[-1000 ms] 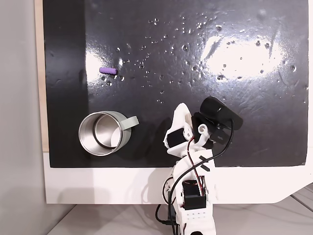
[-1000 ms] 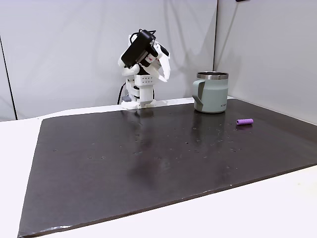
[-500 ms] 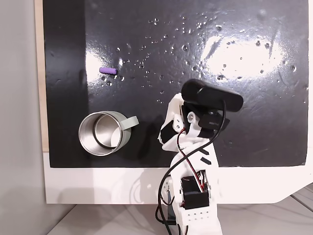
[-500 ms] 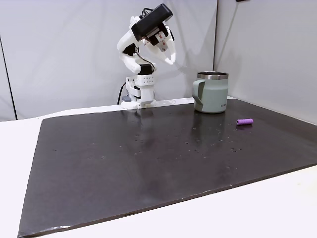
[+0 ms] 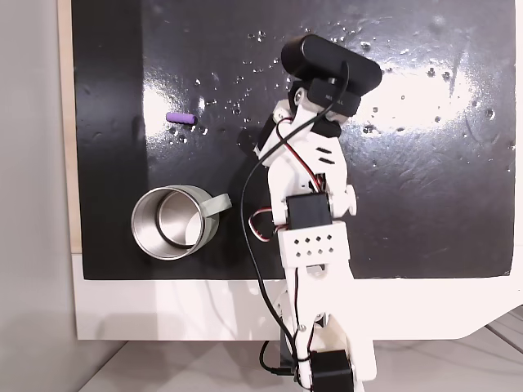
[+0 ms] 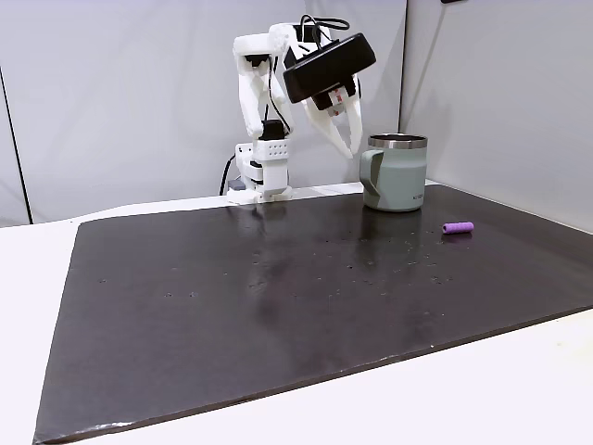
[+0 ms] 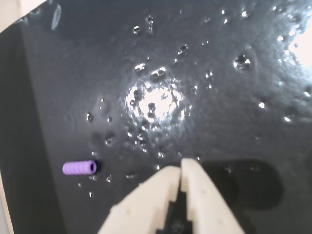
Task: Grasp a pengrip and put it in the cup.
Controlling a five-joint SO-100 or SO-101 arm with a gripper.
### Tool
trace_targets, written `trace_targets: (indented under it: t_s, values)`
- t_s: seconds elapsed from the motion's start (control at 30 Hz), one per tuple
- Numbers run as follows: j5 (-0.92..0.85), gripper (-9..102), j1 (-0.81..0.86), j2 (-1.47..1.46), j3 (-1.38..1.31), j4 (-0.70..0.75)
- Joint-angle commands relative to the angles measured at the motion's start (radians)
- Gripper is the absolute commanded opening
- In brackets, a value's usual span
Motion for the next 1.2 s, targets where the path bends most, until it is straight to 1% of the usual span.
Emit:
trace_targets:
  t_s: [0.0,0.17,0.53,0.73,0.9,1.17]
  values:
    - [0.057,0,-0.026,-0.124,-0.137,-0.071]
    - [0.132,0,-0.049,-0.299,-0.261,-0.08]
    - [0.249,0,-0.107,-0.5,-0.407,-0.075]
    - [0.284,0,-0.121,-0.684,-0.615,-0.02]
    - [0.282,0,-0.167,-0.796,-0.732,0.015]
    - [0.272,0,-0.229,-0.894,-0.811,0.02]
